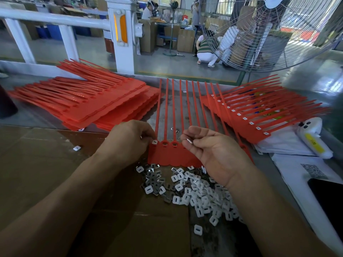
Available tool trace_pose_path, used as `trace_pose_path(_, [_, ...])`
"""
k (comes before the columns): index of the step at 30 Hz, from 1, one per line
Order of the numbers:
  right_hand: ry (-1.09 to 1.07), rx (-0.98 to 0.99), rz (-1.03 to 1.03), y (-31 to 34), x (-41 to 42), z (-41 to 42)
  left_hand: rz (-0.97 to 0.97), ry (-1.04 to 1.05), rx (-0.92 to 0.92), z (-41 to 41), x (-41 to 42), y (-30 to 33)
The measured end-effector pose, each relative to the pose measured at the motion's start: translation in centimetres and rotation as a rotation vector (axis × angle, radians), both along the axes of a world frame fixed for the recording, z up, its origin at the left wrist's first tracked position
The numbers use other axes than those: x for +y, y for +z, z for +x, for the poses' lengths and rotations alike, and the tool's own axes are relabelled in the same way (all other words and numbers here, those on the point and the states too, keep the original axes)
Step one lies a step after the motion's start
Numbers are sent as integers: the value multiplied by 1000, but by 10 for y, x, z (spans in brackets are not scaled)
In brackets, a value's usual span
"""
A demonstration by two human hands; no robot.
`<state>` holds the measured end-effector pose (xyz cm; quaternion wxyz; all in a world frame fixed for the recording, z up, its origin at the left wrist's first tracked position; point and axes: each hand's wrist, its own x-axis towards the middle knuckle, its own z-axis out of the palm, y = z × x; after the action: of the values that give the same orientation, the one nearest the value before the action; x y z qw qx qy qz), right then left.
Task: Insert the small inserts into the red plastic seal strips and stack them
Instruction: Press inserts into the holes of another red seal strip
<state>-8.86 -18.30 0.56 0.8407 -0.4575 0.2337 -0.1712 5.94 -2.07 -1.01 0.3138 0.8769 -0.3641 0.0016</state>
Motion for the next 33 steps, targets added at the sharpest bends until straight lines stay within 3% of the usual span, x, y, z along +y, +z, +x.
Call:
trace_pose_path(4, [10,10,-14,1,0,0,50,-18,-119,-3,-1,1])
trace_pose_path(10, [27,6,-35,-1,1,-1,312,-79,-308,-10,-2,7])
trace_pose_path(22, [30,-11,-131,-5,4,0,286,-63,-246,-17,0,8])
trace_pose_path(26, [-8,25,-220,-8,2,-1,122,8,-307,-20,-4,2])
trace_pose_path(30, [-63,55,-341,-8,2,0,-269,-161,-200,-29,-11,5])
trace_pose_path(33, [-60,76,-449,-7,6,1,-329,-272,-175,-37,-15,5])
